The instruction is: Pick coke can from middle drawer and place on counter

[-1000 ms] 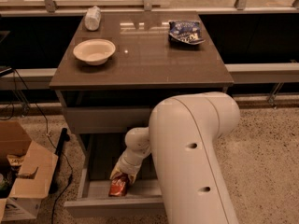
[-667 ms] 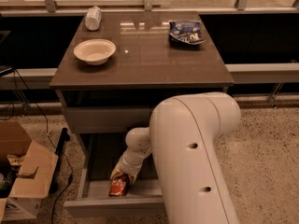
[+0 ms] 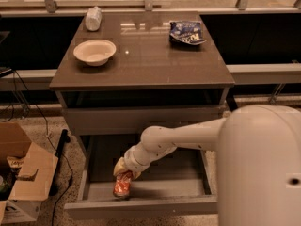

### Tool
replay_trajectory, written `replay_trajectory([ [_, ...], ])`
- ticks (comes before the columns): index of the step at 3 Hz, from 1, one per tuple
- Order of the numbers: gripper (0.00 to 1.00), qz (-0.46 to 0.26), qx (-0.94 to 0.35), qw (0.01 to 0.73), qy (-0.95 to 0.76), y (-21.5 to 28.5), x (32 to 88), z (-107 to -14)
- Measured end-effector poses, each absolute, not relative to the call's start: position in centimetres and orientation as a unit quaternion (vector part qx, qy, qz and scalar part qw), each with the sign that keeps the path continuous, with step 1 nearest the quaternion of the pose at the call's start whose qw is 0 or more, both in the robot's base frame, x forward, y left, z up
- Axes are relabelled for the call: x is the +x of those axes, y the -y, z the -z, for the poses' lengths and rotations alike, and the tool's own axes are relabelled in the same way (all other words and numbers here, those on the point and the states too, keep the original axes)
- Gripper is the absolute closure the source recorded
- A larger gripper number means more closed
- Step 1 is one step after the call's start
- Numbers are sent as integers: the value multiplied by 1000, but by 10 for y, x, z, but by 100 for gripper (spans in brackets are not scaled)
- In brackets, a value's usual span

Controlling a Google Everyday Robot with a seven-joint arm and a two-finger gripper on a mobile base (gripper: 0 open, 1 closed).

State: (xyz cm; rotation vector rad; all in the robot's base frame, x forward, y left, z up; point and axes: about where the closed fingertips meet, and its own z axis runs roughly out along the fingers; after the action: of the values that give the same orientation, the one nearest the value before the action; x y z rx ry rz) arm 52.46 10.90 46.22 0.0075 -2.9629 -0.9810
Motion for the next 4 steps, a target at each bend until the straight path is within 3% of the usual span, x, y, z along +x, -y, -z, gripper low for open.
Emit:
replay_trajectory([
  [2,100,402,142,-111,898,-84,481,-607],
  [4,100,390,168,-246,871,45,506,-716],
])
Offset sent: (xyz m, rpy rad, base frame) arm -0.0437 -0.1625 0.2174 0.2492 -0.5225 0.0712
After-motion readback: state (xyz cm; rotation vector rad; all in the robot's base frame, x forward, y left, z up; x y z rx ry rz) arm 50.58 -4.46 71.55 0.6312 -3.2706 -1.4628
